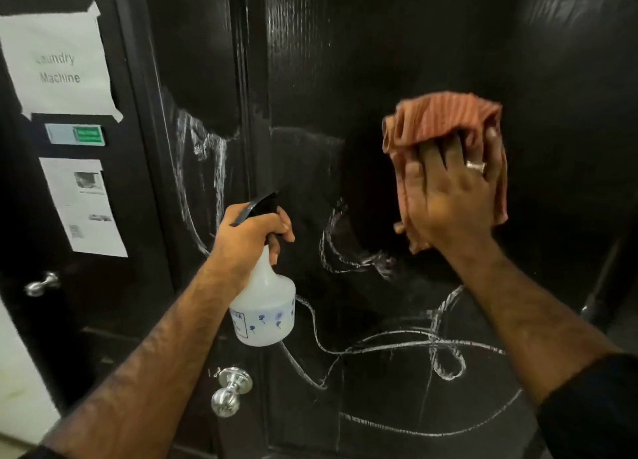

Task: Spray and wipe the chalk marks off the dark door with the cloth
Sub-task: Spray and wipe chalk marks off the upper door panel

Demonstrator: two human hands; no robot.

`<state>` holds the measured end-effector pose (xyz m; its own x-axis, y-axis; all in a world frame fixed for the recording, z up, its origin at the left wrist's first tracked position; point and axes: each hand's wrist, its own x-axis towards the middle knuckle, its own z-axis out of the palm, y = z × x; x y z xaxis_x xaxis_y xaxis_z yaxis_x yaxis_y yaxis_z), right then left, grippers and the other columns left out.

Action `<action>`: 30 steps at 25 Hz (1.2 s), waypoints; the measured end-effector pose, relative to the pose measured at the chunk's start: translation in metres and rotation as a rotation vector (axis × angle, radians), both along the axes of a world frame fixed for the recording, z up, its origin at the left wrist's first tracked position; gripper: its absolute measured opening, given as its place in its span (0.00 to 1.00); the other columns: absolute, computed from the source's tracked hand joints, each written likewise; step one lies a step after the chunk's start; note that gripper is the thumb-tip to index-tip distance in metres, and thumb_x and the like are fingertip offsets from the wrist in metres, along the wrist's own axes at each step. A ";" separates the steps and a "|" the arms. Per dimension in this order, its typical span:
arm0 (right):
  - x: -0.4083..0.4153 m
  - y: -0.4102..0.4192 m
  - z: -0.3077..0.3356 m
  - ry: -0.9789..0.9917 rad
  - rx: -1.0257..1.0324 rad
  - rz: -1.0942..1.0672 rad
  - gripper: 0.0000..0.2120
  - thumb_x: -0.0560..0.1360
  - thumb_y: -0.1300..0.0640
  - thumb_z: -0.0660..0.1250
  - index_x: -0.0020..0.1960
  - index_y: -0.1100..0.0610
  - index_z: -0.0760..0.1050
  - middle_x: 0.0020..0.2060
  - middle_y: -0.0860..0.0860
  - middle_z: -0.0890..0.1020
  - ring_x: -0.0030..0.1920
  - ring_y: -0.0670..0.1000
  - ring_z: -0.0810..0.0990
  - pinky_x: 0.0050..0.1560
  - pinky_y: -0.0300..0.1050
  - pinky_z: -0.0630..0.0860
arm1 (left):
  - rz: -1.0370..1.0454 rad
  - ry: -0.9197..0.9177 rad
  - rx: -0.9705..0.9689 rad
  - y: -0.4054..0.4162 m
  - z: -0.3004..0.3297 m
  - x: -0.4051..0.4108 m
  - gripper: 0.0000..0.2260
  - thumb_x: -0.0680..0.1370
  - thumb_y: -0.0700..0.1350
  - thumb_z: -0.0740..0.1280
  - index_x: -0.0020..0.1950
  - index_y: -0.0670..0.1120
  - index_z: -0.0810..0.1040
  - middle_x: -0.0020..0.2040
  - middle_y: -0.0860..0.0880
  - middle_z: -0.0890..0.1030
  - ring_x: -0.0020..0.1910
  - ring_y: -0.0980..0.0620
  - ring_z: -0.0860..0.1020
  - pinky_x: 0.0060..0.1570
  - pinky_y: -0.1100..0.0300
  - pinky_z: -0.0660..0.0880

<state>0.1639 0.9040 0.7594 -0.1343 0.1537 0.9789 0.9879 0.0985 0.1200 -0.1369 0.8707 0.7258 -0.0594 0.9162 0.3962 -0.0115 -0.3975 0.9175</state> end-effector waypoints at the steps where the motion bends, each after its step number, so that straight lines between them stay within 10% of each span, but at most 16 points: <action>1: -0.021 0.002 0.016 0.088 0.033 -0.007 0.23 0.88 0.46 0.55 0.79 0.53 0.72 0.77 0.60 0.73 0.81 0.67 0.64 0.82 0.70 0.53 | 0.009 -0.012 0.010 -0.001 0.001 0.001 0.07 0.70 0.39 0.69 0.44 0.36 0.82 0.39 0.35 0.83 0.22 0.45 0.71 0.27 0.57 0.71; 5: -0.085 0.007 -0.025 -0.339 -0.159 0.112 0.30 0.88 0.48 0.56 0.87 0.53 0.55 0.86 0.58 0.56 0.86 0.63 0.50 0.83 0.70 0.47 | 0.081 0.001 0.002 -0.007 -0.001 0.006 0.03 0.75 0.33 0.67 0.44 0.35 0.81 0.39 0.36 0.83 0.23 0.44 0.70 0.28 0.57 0.71; 7: -0.065 0.004 -0.066 -0.440 -0.211 0.125 0.28 0.87 0.49 0.59 0.86 0.51 0.60 0.84 0.58 0.63 0.84 0.65 0.57 0.82 0.70 0.51 | 0.108 0.000 -0.007 -0.014 -0.004 0.002 0.04 0.75 0.33 0.67 0.46 0.33 0.81 0.39 0.36 0.84 0.23 0.44 0.71 0.29 0.56 0.71; 13: -0.063 0.005 -0.004 0.127 -0.039 0.106 0.24 0.88 0.45 0.54 0.79 0.53 0.72 0.79 0.58 0.71 0.82 0.66 0.62 0.83 0.65 0.51 | 0.114 0.001 0.001 -0.020 0.000 -0.037 0.03 0.75 0.34 0.68 0.46 0.36 0.82 0.39 0.38 0.84 0.24 0.45 0.71 0.29 0.57 0.72; 17: -0.144 0.015 -0.020 -0.263 -0.142 0.146 0.30 0.86 0.46 0.59 0.86 0.52 0.60 0.85 0.56 0.59 0.85 0.64 0.52 0.83 0.70 0.47 | 0.068 0.016 0.060 -0.006 0.010 -0.064 0.04 0.73 0.36 0.68 0.44 0.36 0.81 0.38 0.37 0.83 0.23 0.45 0.71 0.28 0.57 0.71; 19: -0.142 0.016 -0.068 -0.415 -0.214 0.146 0.26 0.82 0.49 0.63 0.80 0.53 0.70 0.81 0.59 0.68 0.83 0.68 0.59 0.81 0.73 0.52 | 0.012 0.012 0.076 0.002 0.015 -0.081 0.08 0.71 0.38 0.69 0.44 0.33 0.80 0.39 0.35 0.83 0.22 0.44 0.70 0.29 0.55 0.72; 22: -0.121 0.013 -0.078 -0.146 -0.078 0.122 0.16 0.85 0.49 0.61 0.61 0.54 0.84 0.66 0.59 0.81 0.72 0.66 0.71 0.74 0.64 0.64 | -0.076 0.030 0.088 0.018 0.025 -0.109 0.10 0.70 0.38 0.69 0.46 0.32 0.80 0.40 0.33 0.83 0.22 0.44 0.71 0.31 0.54 0.73; 25: -0.146 0.019 -0.022 0.124 0.041 -0.020 0.15 0.82 0.52 0.63 0.66 0.55 0.79 0.71 0.62 0.76 0.75 0.65 0.67 0.72 0.62 0.63 | -0.142 0.082 0.113 0.032 0.035 -0.124 0.08 0.70 0.39 0.68 0.43 0.35 0.82 0.39 0.35 0.83 0.21 0.46 0.72 0.29 0.55 0.72; 30: -0.219 0.034 -0.053 -0.109 -0.043 -0.009 0.22 0.85 0.49 0.62 0.78 0.53 0.74 0.79 0.57 0.71 0.82 0.64 0.62 0.82 0.70 0.54 | -0.209 0.104 0.125 0.049 0.040 -0.140 0.06 0.74 0.33 0.66 0.44 0.30 0.80 0.38 0.34 0.83 0.21 0.44 0.70 0.26 0.57 0.70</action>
